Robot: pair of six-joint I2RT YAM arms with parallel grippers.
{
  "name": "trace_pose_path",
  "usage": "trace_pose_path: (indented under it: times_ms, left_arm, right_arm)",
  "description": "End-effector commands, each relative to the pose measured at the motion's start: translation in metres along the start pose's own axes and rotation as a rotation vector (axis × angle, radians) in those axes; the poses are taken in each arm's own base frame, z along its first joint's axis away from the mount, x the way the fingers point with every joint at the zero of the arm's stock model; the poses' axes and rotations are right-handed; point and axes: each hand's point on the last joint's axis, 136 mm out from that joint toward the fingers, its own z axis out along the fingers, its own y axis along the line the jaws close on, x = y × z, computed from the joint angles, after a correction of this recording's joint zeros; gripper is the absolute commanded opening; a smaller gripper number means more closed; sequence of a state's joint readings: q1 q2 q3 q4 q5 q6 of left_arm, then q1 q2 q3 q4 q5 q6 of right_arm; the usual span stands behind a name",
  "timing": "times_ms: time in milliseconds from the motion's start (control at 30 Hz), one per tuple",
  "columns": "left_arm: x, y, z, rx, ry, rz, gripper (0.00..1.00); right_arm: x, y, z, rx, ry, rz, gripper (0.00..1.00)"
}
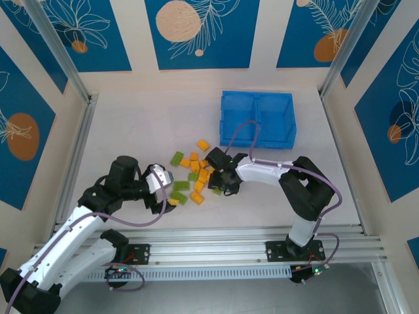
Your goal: Sort the legos into containers by color
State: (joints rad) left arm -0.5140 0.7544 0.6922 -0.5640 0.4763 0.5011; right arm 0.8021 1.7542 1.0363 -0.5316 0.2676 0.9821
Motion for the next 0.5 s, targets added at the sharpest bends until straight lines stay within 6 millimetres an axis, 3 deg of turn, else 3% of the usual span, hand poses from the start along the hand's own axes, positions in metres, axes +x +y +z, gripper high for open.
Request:
trace_pose_path:
  times_ms: [0, 133, 233, 333, 467]
  left_arm:
    - [-0.003, -0.004, 0.001, 0.018, -0.014, 0.035, 1.0]
    - [-0.005, -0.01, 0.001, 0.055, -0.029, 0.047, 1.0]
    - [-0.005, -0.012, 0.001, 0.06, -0.032, 0.05, 1.0]
    - [-0.008, -0.008, -0.001, 0.036, -0.043, 0.051, 1.0]
    - [-0.013, 0.004, -0.004, -0.036, -0.061, 0.025, 1.0]
  right_arm:
    - [0.007, -0.003, 0.011, -0.015, 0.005, 0.023, 0.5]
    - [0.003, -0.009, -0.009, -0.045, -0.054, 0.016, 0.32]
    - [-0.005, -0.017, -0.038, -0.066, -0.142, 0.003, 0.31]
    - [-0.022, -0.026, -0.077, -0.092, -0.274, -0.014, 0.3]
    - [-0.065, -0.046, -0.137, -0.141, -0.476, -0.013, 0.3]
